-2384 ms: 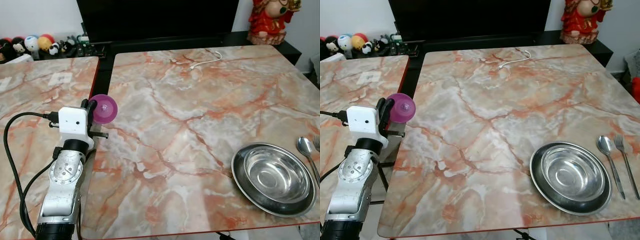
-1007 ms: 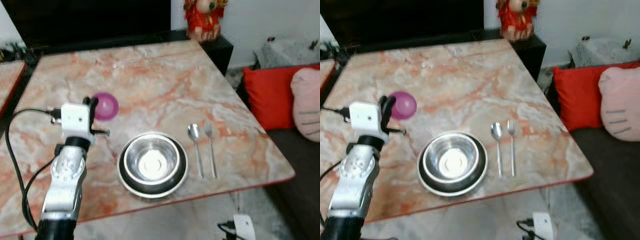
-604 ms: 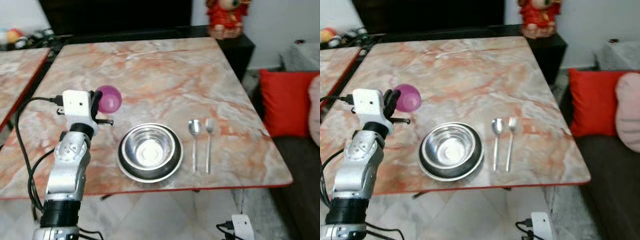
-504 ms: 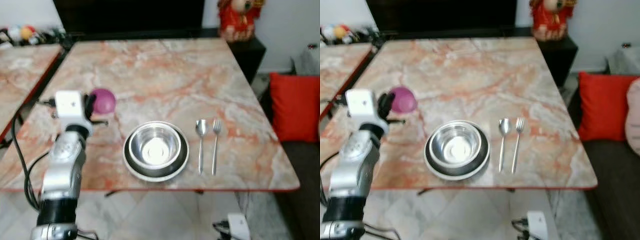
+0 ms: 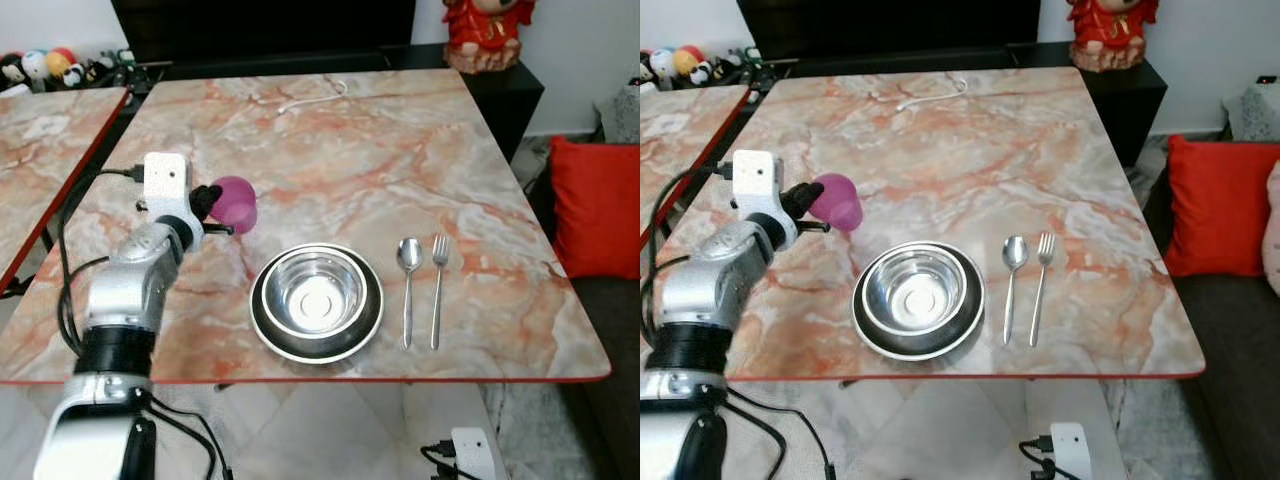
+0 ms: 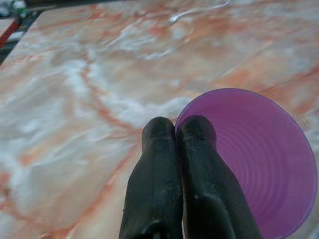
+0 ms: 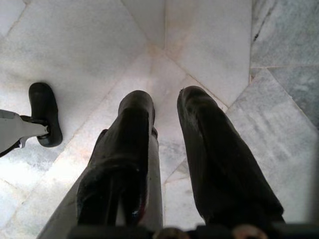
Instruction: Setting the table
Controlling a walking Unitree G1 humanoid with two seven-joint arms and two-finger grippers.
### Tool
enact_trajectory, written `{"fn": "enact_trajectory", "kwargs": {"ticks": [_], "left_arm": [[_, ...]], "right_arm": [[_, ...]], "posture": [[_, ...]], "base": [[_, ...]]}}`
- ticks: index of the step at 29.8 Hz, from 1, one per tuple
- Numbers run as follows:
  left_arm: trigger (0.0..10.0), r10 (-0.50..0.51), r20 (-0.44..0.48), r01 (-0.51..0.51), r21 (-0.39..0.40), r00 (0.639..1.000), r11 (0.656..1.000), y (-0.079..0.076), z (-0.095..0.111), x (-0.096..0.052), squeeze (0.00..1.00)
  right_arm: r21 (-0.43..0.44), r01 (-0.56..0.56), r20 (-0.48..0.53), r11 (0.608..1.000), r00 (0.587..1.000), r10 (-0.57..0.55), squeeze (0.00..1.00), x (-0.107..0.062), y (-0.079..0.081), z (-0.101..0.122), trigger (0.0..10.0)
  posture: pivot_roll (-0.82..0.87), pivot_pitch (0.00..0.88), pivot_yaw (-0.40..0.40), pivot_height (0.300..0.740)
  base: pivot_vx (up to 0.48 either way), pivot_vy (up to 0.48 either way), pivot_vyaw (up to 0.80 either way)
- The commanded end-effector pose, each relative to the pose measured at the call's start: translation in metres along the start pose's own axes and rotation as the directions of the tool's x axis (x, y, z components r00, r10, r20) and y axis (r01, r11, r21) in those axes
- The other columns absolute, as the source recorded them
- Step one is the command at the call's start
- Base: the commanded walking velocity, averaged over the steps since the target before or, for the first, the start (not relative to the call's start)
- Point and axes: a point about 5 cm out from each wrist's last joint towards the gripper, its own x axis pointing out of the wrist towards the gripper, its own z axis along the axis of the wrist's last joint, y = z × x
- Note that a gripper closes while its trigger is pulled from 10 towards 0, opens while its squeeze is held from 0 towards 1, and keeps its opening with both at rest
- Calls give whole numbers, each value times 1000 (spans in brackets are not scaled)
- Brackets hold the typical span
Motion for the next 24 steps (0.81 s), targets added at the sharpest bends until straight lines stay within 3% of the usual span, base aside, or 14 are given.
{"fn": "enact_trajectory", "kwargs": {"ticks": [1,4,6,11,24], "left_arm": [[10000,5,-52,-6,-20,999,1000,5,0,2,0],[10000,-42,-98,41,-18,994,999,0,-1,3,0],[10000,-59,-133,50,-72,989,996,-1,-7,3,0],[10000,-81,-166,63,-113,983,992,-3,-11,3,0],[10000,-101,-185,83,-102,978,991,-4,-10,1,0]], "right_arm": [[-1,-3,-21,1000,1000,3,0,0,2,-5,10000],[-3,-5,-23,1000,1000,5,0,0,2,-5,10000],[-5,-6,-25,1000,1000,6,0,0,3,-5,10000],[-5,-7,-26,1000,1000,7,0,0,2,-5,10000],[-9,-5,-29,1000,1000,5,0,0,2,-5,10000]], "posture": [[-24,110,40,740],[-24,112,41,740],[-25,114,42,740],[-24,115,40,740],[-19,105,39,740]], "base": [[0,0,0],[0,0,0],[0,0,0],[0,0,0],[0,0,0]]}}
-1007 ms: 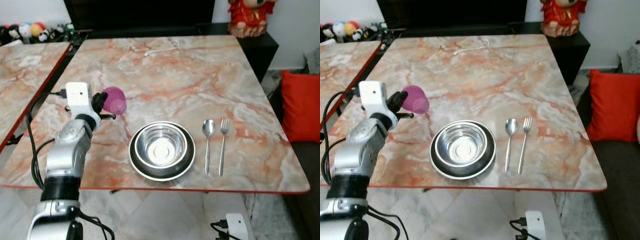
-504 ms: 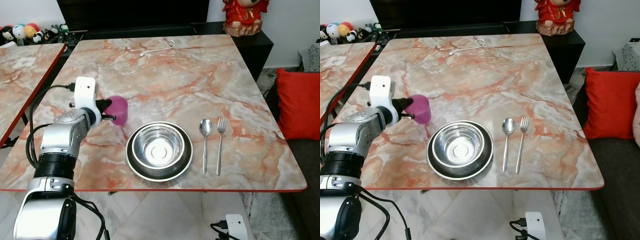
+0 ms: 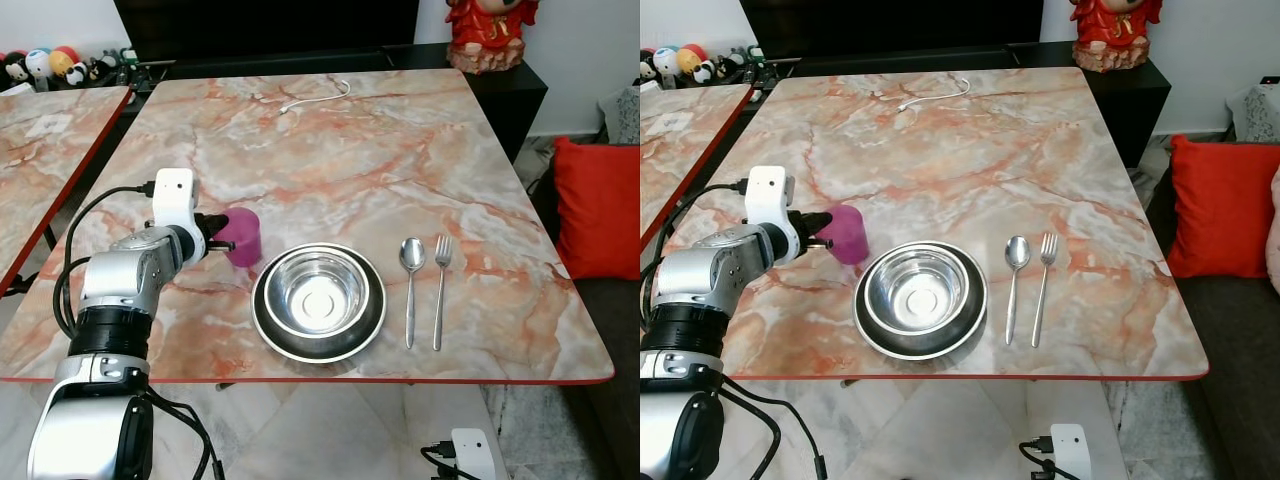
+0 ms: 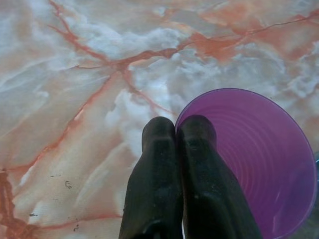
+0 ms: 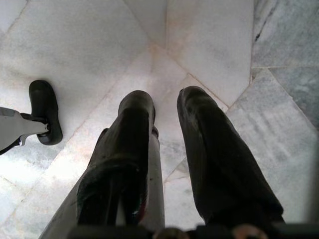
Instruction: Setting the table
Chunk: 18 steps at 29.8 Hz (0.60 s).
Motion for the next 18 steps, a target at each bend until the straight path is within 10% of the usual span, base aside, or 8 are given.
{"fn": "enact_trajectory", "kwargs": {"ticks": [1,7,18], "left_arm": [[10000,-9,23,9,13,1000,1000,0,10,-4,0],[10000,-25,22,25,9,999,1000,-4,10,-3,161],[10000,-35,12,35,22,999,999,-7,10,-4,145]], "right_arm": [[-7,-6,-24,1000,1000,6,0,0,1,-5,10000],[-8,-3,-26,1000,1000,3,0,-1,1,-5,10000],[-8,-4,-29,1000,1000,4,0,-1,1,-6,10000]], "posture": [[-18,100,40,740],[-19,86,42,740],[-18,69,47,740]], "base": [[0,0,0],[0,0,0],[0,0,0]]}}
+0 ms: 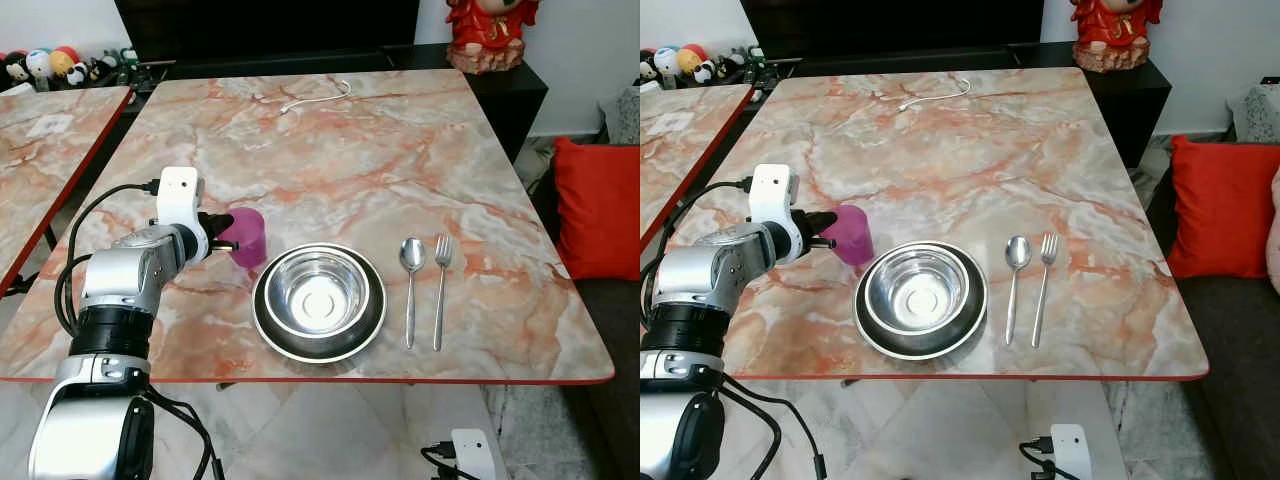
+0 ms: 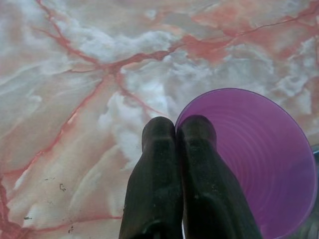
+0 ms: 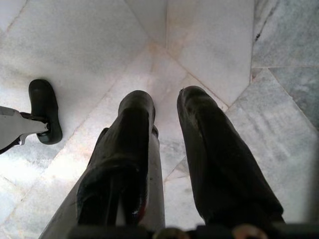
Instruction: Setting the table
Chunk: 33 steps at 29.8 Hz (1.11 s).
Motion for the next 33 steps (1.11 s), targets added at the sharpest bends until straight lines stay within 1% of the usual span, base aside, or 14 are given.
{"fn": "enact_trajectory", "kwargs": {"ticks": [1,4,6,9,10,11,12,21,28,29,30,33], "left_arm": [[10000,-9,16,9,12,1000,1000,-2,6,-3,145],[10000,-10,8,10,15,1000,1000,-1,3,-1,145],[10000,-9,-5,9,27,1000,1000,-3,-1,0,145],[10000,-18,-14,18,19,1000,1000,-7,-5,1,157],[10000,-19,-14,19,19,1000,1000,-7,-5,1,192],[10000,-20,-15,20,19,1000,1000,-7,-5,1,192],[10000,-19,-15,19,19,1000,1000,-7,-5,1,251],[10000,-10,-15,10,21,1000,1000,-6,-5,1,259],[10000,-6,-18,6,16,1000,1000,-6,-6,1,302],[10000,-7,-18,7,15,1000,1000,-6,-6,1,349],[10000,-7,-17,7,14,1000,1000,-6,-6,1,482],[10000,-7,-14,7,13,1000,1000,-6,-6,1,494]], "right_arm": [[-7,-5,-25,1000,1000,5,0,-1,1,-6,10000],[-7,-5,-27,1000,1000,5,0,-1,1,-6,10000],[-8,-5,-27,1000,1000,5,0,-1,1,-6,10000],[-6,-5,-28,1000,1000,5,0,-1,2,-7,10000],[-6,-5,-28,1000,1000,5,0,-1,2,-7,10000],[-6,-5,-28,1000,1000,4,0,-1,2,-7,10000],[-6,-4,-29,1000,1000,4,0,-1,2,-7,10000],[-6,-3,-29,1000,1000,3,0,-1,1,-7,10000],[-6,-3,-29,1000,1000,3,0,-1,1,-6,10000],[-6,-3,-29,1000,1000,2,0,-1,1,-6,10000],[-6,-2,-29,1000,1000,2,0,-1,1,-6,10000],[-7,-2,-29,1000,1000,2,0,-1,1,-6,10000]], "posture": [[-18,69,47,740],[-16,67,48,740],[-17,66,49,740],[-21,64,49,740],[-21,64,49,740],[-20,64,48,740],[-21,64,49,740],[-19,66,47,740],[-21,71,46,740],[-20,72,46,740],[-21,72,46,740],[-21,73,46,740]], "base": [[0,0,0],[0,0,0],[0,0,0],[0,0,0],[0,0,0],[0,0,0],[0,0,0],[0,0,0],[0,0,0],[0,0,0],[0,0,0],[0,0,0]]}}
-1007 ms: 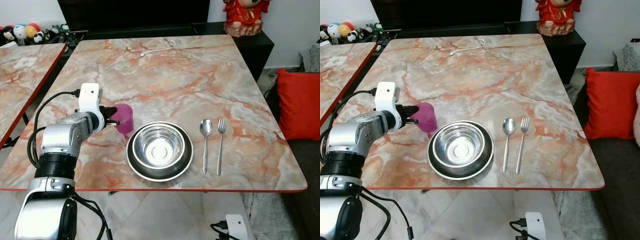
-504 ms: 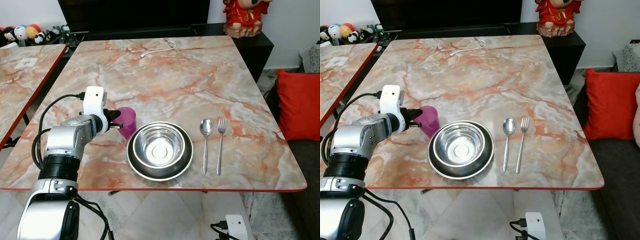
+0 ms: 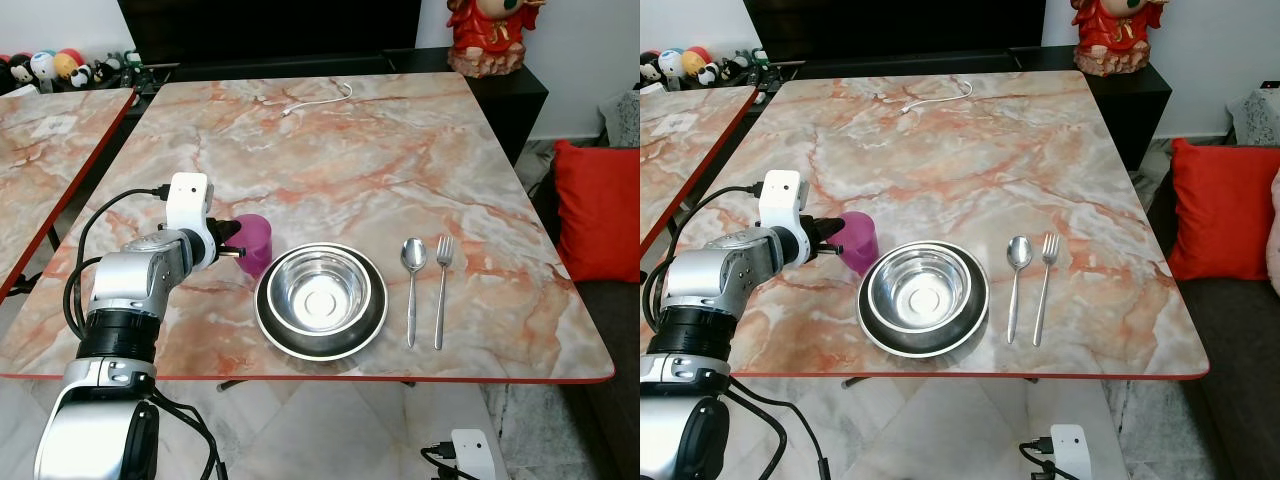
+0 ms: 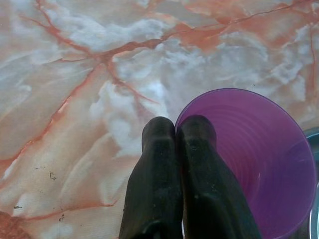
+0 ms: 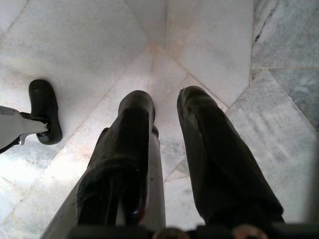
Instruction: Setting the table
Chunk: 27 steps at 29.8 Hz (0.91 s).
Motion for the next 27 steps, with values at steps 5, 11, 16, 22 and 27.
{"fn": "enact_trajectory", "kwargs": {"ticks": [5,11,16,22,27], "left_arm": [[10000,5,12,-5,1,1000,1000,-1,1,-1,624],[10000,2,19,-2,0,1000,1000,-3,2,-1,565],[10000,12,36,-12,2,999,1000,-3,5,-2,0],[10000,27,65,-28,18,998,999,-2,10,-3,0],[10000,28,96,-31,24,995,999,-4,16,-4,0]], "right_arm": [[-6,-1,-28,1000,1000,1,0,-1,1,-6,10000],[-7,-1,-30,1000,1000,1,0,-1,1,-7,10000],[-9,-3,-31,1000,1000,3,0,-1,1,-7,10000],[-11,-2,-30,1000,1000,2,0,-1,1,-6,10000],[-11,-3,-29,1000,1000,3,0,-1,1,-6,10000]], "posture": [[-25,74,46,740],[-26,75,46,740],[-25,76,45,740],[-27,78,43,740],[-24,80,41,740]], "base": [[0,0,0],[0,0,0],[0,0,0],[0,0,0],[0,0,0]]}}
